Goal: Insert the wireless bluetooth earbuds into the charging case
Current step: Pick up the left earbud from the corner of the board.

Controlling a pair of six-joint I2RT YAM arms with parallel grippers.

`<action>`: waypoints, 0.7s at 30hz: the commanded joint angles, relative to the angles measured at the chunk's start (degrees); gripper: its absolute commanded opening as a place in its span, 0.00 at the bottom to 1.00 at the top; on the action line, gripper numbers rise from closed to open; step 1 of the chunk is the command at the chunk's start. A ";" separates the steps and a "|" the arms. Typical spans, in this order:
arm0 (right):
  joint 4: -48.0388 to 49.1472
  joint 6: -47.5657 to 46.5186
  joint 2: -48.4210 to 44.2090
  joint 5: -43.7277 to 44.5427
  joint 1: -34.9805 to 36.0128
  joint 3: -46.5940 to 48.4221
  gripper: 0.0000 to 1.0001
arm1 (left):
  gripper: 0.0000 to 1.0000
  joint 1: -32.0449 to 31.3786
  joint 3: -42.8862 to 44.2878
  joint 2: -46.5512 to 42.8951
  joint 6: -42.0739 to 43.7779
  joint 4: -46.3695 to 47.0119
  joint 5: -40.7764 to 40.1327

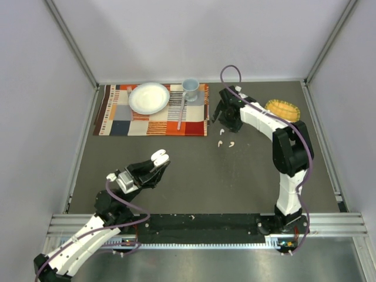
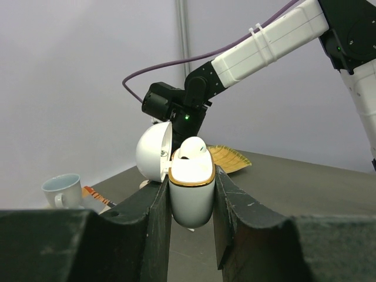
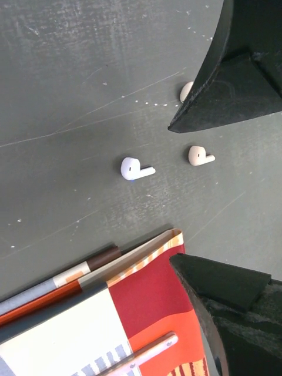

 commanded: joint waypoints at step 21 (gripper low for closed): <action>-2.29 0.13 8.05 -1.74 -1.98 6.87 0.50 | 0.00 -0.04 -2.44 -2.43 2.05 -0.33 -1.43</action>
